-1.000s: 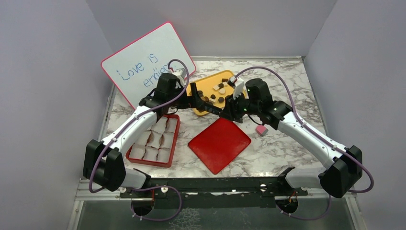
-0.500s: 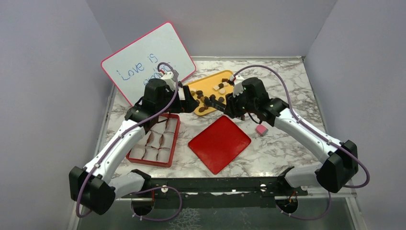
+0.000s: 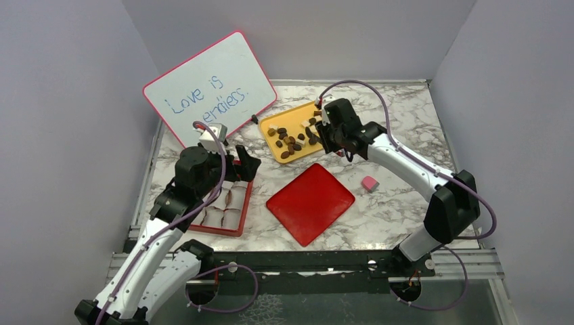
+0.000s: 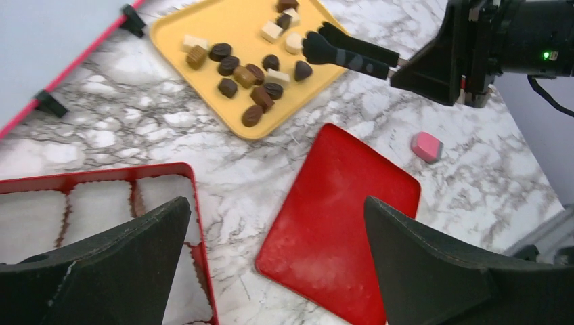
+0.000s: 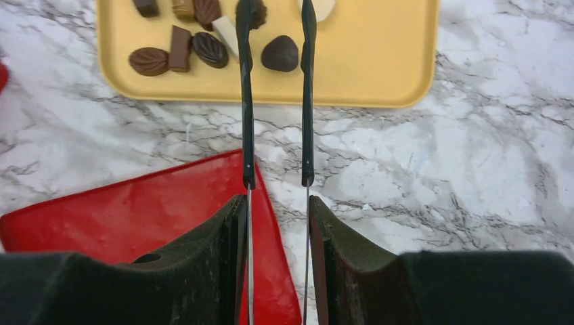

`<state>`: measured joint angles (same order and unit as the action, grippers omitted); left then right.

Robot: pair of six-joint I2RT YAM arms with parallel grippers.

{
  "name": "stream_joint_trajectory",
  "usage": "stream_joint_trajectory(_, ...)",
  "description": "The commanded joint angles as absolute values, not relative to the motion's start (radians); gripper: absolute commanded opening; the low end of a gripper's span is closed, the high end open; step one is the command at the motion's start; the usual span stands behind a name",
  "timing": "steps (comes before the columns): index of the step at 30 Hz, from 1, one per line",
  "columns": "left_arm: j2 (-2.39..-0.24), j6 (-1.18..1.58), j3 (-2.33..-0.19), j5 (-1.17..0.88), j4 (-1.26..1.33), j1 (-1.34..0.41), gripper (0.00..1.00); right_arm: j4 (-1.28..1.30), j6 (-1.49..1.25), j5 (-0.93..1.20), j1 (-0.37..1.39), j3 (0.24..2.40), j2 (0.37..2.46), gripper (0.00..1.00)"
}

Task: Pack the chocolate

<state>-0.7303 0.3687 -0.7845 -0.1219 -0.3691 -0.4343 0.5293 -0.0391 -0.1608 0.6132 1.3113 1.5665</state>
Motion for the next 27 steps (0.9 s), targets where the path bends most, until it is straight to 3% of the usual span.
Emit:
stream_joint_trajectory(1,-0.657,0.309,-0.755,0.063,-0.354,-0.437,0.99,0.554,-0.009,-0.290,0.613,1.360,1.610,0.41)
stream_joint_trajectory(27,-0.569,0.295,-0.744,0.118,-0.356,-0.437,0.99,0.549,-0.009,-0.223,0.612,1.387,1.745,0.41)
